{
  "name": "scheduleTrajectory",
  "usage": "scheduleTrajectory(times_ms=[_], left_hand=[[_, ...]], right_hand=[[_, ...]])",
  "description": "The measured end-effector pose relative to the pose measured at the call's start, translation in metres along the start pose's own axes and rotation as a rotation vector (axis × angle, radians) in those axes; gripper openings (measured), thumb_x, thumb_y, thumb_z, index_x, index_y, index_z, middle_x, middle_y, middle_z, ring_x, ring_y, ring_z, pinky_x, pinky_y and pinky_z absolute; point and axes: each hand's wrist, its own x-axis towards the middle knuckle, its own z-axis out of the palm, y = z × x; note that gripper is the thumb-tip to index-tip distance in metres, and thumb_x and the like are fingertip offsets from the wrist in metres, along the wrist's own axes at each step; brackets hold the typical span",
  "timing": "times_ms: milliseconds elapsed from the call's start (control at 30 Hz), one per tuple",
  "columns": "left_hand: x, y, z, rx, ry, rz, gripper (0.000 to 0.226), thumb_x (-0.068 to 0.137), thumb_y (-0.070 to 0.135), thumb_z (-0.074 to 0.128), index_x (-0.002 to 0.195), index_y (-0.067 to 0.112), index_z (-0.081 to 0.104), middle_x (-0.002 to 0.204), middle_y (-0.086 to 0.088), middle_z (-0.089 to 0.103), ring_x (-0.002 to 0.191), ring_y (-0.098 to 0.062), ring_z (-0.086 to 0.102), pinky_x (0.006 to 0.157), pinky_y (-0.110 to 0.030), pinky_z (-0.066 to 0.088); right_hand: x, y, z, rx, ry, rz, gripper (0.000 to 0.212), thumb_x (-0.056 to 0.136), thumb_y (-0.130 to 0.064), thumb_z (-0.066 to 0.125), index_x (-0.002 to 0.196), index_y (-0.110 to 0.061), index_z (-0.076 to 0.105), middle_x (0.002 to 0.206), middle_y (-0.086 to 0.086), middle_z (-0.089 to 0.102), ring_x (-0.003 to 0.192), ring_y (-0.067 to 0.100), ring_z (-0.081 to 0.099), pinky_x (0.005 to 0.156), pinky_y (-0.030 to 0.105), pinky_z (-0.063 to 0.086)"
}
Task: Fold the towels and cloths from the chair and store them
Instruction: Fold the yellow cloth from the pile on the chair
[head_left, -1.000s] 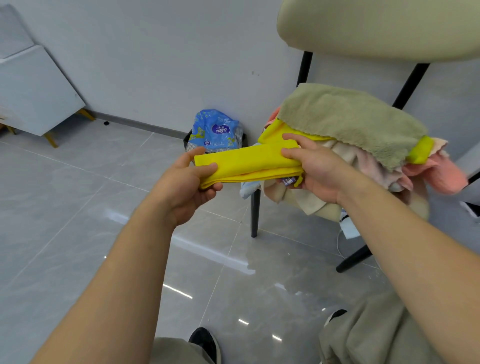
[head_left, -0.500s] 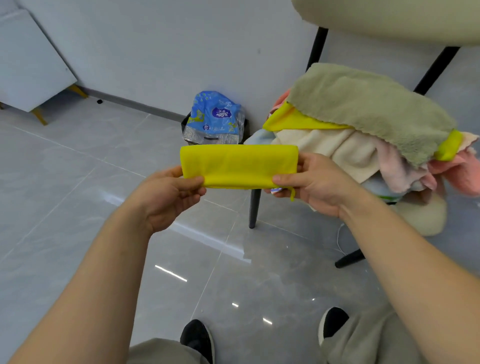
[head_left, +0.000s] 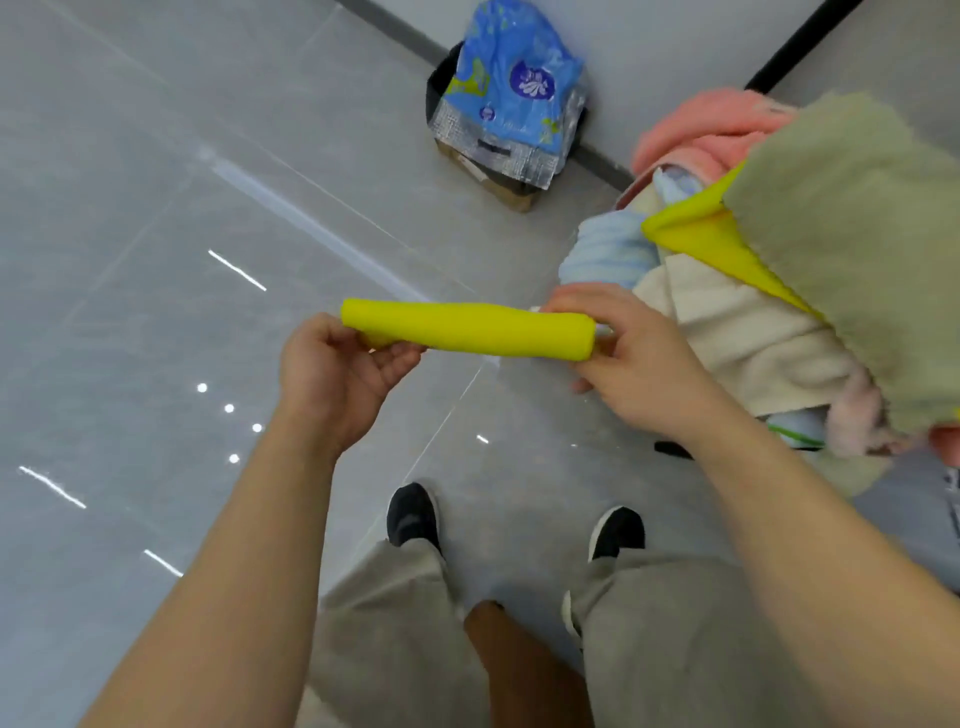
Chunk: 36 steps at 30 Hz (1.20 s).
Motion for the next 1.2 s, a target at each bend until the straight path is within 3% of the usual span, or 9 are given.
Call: scheduleTrajectory(times_ms=[100,233,367,467,600,867,1000,1100,1200], left_hand=[[-0.075,0.073,0.001,0.080,0.058,-0.122,0.042,0.102,0.044,0.045,0.089,0.007,0.061,0.087,-0.015,0.068,0.082,-0.033,0.071,0.073,-0.039,0.060],[-0.179,0.173,0.005,0.364,0.005,-0.151,0.004,0.095,0.012,0.064,0.097,0.010,0.063,0.105,-0.015,0.067,0.083,-0.022,0.068,0.073,-0.035,0.060],[-0.248,0.257,0.008,0.374,0.004,-0.106,0.026,0.093,0.000,0.061,0.118,0.011,0.061,0.111,-0.010,0.066,0.081,-0.019,0.067,0.064,-0.029,0.059],[-0.262,0.301,0.007,0.420,-0.021,-0.133,0.035,0.094,-0.005,0.059,0.125,0.010,0.060,0.115,-0.011,0.064,0.088,-0.023,0.068,0.060,-0.027,0.059],[-0.241,0.355,0.004,0.443,-0.013,-0.182,0.038,0.093,-0.008,0.057,0.128,0.008,0.060,0.119,-0.014,0.066,0.092,-0.025,0.068,0.062,-0.029,0.059],[-0.136,0.496,0.006,0.487,-0.005,-0.130,0.039,0.092,-0.012,0.054,0.126,0.007,0.061,0.118,-0.015,0.068,0.100,-0.031,0.068,0.075,-0.038,0.057],[-0.086,0.592,0.009,0.484,0.032,-0.133,0.042,0.089,-0.014,0.058,0.126,0.006,0.062,0.122,-0.018,0.067,0.109,-0.036,0.067,0.083,-0.044,0.057],[-0.047,0.662,0.009,0.492,0.059,-0.109,0.042,0.087,-0.010,0.064,0.127,0.003,0.061,0.121,-0.018,0.068,0.107,-0.034,0.069,0.082,-0.042,0.059],[-0.009,0.724,0.009,0.489,0.063,-0.058,0.039,0.086,0.001,0.070,0.124,0.001,0.061,0.117,-0.015,0.072,0.103,-0.028,0.072,0.081,-0.036,0.062]], right_hand=[[-0.009,-0.087,-0.015,-0.071,-0.113,-0.004,0.053,0.086,0.004,0.063,0.116,-0.040,0.068,0.130,0.005,0.056,0.109,0.019,0.061,0.086,0.030,0.052],[-0.024,-0.218,-0.039,-0.267,-0.272,0.000,0.048,0.091,0.006,0.061,0.130,-0.022,0.061,0.140,0.015,0.048,0.132,0.021,0.047,0.102,0.005,0.031],[-0.026,-0.324,-0.047,-0.177,-0.371,0.090,0.053,0.099,-0.002,0.053,0.136,-0.040,0.060,0.131,0.000,0.062,0.108,0.016,0.066,0.090,0.040,0.056],[-0.005,-0.367,-0.044,-0.195,-0.420,0.108,0.053,0.103,-0.013,0.048,0.137,-0.055,0.051,0.124,-0.006,0.067,0.091,0.016,0.074,0.089,0.049,0.058],[0.045,-0.403,-0.035,-0.169,-0.454,0.105,0.059,0.104,-0.006,0.042,0.136,-0.055,0.051,0.102,0.005,0.075,0.083,0.024,0.076,0.088,0.048,0.059],[0.228,-0.459,-0.014,0.359,-0.440,0.167,0.069,0.083,0.026,0.039,0.120,-0.021,0.074,0.133,-0.003,0.065,0.124,0.027,0.060,0.094,0.041,0.057],[0.334,-0.505,-0.009,0.601,-0.536,0.299,0.048,0.075,0.000,0.048,0.114,-0.006,0.075,0.134,0.013,0.064,0.125,0.035,0.057,0.108,0.050,0.044],[0.412,-0.546,0.000,0.408,-0.466,0.243,0.015,0.088,-0.010,0.069,0.101,-0.014,0.077,0.109,0.006,0.073,0.098,0.024,0.065,0.089,0.038,0.053],[0.488,-0.587,0.012,0.088,-0.425,0.086,0.021,0.082,-0.012,0.076,0.084,-0.030,0.066,0.082,0.000,0.055,0.077,0.016,0.049,0.066,0.030,0.041]])
